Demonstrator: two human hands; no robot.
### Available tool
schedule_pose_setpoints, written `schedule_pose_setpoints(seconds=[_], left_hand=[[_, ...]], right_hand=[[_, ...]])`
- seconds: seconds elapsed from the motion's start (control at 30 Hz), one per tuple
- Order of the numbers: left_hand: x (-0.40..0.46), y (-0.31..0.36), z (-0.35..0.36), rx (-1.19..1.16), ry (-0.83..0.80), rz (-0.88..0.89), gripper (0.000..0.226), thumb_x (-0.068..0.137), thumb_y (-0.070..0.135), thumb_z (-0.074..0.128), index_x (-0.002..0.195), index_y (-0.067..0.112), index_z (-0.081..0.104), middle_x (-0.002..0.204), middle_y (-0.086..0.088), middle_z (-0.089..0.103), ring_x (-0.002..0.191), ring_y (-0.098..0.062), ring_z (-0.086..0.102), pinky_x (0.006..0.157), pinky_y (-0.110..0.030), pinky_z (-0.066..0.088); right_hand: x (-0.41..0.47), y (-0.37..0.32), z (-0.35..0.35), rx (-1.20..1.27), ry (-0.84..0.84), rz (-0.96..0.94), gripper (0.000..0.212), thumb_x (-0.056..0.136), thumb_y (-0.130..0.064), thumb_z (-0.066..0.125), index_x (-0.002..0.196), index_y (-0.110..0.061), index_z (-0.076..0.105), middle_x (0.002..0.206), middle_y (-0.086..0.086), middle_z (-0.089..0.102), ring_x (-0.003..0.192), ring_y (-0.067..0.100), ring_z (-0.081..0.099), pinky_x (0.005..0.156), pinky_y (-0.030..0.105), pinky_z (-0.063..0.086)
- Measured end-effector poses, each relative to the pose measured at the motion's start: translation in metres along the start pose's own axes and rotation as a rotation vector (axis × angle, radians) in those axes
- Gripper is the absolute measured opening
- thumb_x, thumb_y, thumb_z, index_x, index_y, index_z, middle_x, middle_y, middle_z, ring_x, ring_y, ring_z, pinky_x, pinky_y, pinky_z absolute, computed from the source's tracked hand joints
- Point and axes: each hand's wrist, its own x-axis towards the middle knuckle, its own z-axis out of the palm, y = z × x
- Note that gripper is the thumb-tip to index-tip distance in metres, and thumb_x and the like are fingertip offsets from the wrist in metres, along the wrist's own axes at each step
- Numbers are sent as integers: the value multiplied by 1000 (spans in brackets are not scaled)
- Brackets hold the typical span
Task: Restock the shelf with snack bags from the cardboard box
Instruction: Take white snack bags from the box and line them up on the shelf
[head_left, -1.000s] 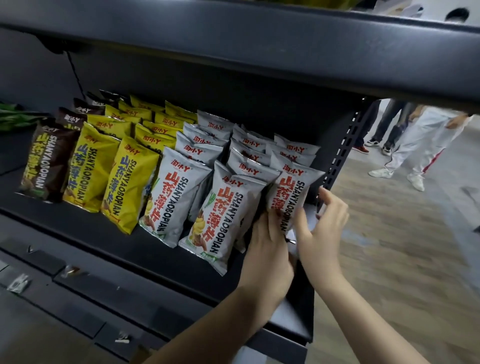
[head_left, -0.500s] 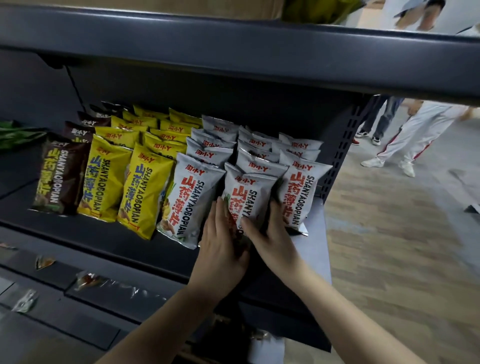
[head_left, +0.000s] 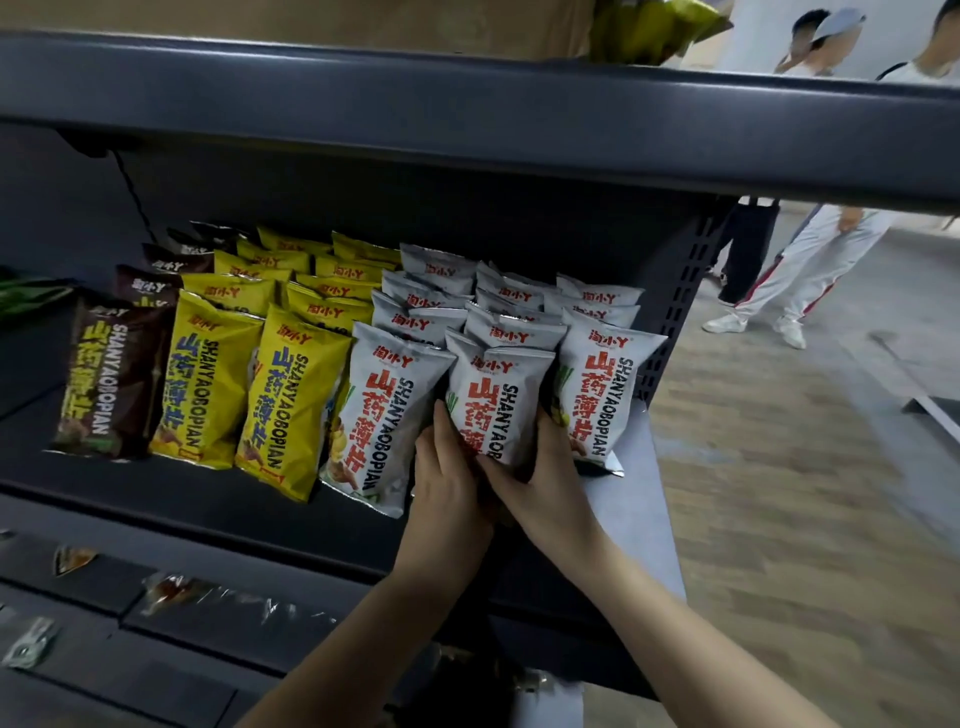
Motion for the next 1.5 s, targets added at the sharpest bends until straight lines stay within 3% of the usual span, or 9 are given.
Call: schedule_pose_setpoints(seconds=[0.17, 0.33, 0.43, 0.6, 0.73, 1.03, 1.13, 1.27, 1.5], left_hand=[[-6, -7, -10, 180, 117, 133, 76, 80, 27, 68, 141, 1, 29, 127, -19, 48, 118, -33, 50, 88, -39, 50], [-10, -30, -39, 368, 273, 292, 46, 89, 19, 52, 131, 3, 46, 125, -20, 52, 114, -35, 47, 95, -46, 42], [-4, -48, -50, 410, 279, 196, 58, 87, 11, 58, 139, 2, 36, 135, -25, 43, 124, -40, 41, 100, -51, 41], [6, -47, -55, 369, 165, 54, 83, 84, 20, 66, 146, 38, 13, 147, -22, 28, 132, -42, 34, 99, -55, 39], [15, -44, -52, 322, 211, 24, 83, 83, 26, 68, 146, 40, 15, 129, -23, 40, 118, -44, 42, 90, -51, 43], [14, -43, -47, 268, 203, -10, 80, 88, 35, 62, 148, 39, 9, 134, -24, 30, 123, -43, 33, 99, -50, 36], [7, -40, -48, 249, 193, -10, 74, 91, 34, 57, 149, 32, 12, 139, -26, 25, 129, -44, 27, 100, -54, 36], [-8, -30, -46, 319, 291, 97, 62, 86, 16, 60, 141, 7, 32, 135, -27, 36, 123, -43, 37, 97, -53, 39], [-101, -7, -54, 160, 172, 341, 29, 81, -4, 46, 106, 6, 54, 103, -17, 56, 92, -32, 50, 80, -37, 41]], right_hand=[[-2, 0, -2, 1, 17, -1, 67, 75, -53, 62, 128, -14, 48, 126, -2, 58, 124, 7, 50, 102, 37, 46], [-5, -6, -4, -49, 22, -3, 77, 75, -66, 60, 133, -19, 43, 129, -3, 54, 126, 12, 48, 102, 40, 44], [-16, -14, -6, -79, 98, -50, 81, 76, -63, 60, 139, -19, 37, 133, -4, 50, 128, 14, 46, 103, 40, 44], [-31, -31, 9, -214, 10, -74, 107, 74, -49, 72, 151, -10, 10, 152, 10, 23, 142, 24, 21, 116, 40, 27], [-29, -33, 11, -319, -18, -83, 113, 77, -44, 72, 151, -14, -8, 153, 10, 8, 145, 24, 9, 116, 34, 24], [-30, -26, 5, -356, -15, -106, 105, 80, -47, 67, 152, -10, 1, 153, 9, 17, 144, 22, 13, 112, 21, 8], [-33, -26, -14, -291, -29, -77, 80, 85, -44, 64, 146, -8, 26, 141, 4, 36, 136, 18, 30, 108, 18, 22], [-38, -23, -57, -272, 29, 34, 22, 94, -19, 54, 114, -13, 61, 103, -5, 54, 100, 22, 60, 82, 32, 49], [-112, -44, -102, -60, -2, 35, 20, 95, -6, 49, 94, -18, 65, 85, -7, 67, 81, 6, 64, 74, 27, 51]])
